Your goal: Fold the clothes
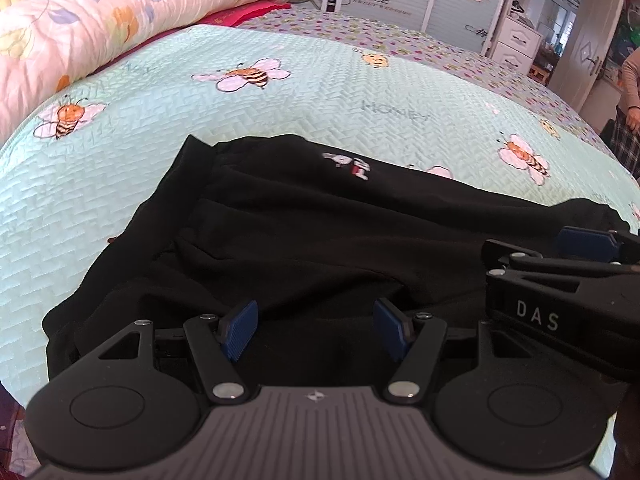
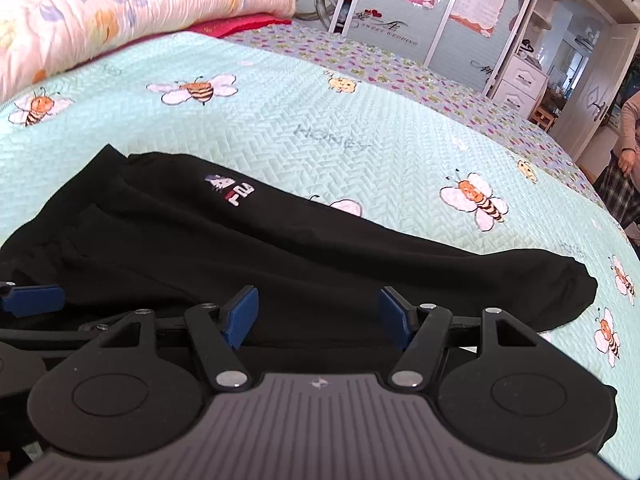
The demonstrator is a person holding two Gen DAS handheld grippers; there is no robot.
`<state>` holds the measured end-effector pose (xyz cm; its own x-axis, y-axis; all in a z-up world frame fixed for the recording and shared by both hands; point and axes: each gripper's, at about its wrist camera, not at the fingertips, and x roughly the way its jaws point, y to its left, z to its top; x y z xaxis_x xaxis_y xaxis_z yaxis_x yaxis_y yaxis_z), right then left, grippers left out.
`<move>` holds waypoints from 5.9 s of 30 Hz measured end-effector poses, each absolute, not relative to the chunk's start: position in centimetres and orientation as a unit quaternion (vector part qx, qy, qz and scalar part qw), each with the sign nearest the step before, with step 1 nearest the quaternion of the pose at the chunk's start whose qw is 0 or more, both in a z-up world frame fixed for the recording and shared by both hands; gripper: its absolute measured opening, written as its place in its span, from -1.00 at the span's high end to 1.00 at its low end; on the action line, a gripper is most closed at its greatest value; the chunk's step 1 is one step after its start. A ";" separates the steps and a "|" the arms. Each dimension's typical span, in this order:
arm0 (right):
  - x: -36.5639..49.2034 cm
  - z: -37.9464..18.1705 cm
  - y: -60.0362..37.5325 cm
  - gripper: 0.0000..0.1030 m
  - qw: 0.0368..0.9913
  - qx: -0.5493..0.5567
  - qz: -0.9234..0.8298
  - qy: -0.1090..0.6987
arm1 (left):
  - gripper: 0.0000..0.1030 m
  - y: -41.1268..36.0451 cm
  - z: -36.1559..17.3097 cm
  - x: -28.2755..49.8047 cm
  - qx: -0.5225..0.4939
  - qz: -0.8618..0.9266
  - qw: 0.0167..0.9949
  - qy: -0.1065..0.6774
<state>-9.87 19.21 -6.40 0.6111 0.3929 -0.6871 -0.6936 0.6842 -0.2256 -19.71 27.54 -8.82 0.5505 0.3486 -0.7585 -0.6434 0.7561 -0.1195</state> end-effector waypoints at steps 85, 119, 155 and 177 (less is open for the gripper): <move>-10.9 -13.3 44.3 0.22 0.760 -0.168 0.425 0.462 | 0.33 39.0 -14.5 -33.2 -0.386 0.350 0.807 0.276; -1.2 -12.6 -6.9 -0.10 0.901 0.089 0.181 0.383 | 0.88 42.1 -14.3 -34.2 -0.403 0.402 0.792 0.219; 15.4 -10.6 -15.2 -0.02 0.868 0.309 0.196 0.335 | -0.04 27.7 -12.0 -20.7 -0.246 0.332 0.840 0.351; 19.1 -18.9 -15.3 0.76 0.825 0.372 0.102 0.414 | -0.07 26.9 -12.8 -20.6 -0.259 0.306 0.841 0.365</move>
<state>19.15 -15.29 -18.87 0.6362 0.4766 -0.6067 0.1392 0.7025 0.6979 -20.64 26.86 -12.84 0.5467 0.3261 -0.7712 -0.7032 0.6788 -0.2114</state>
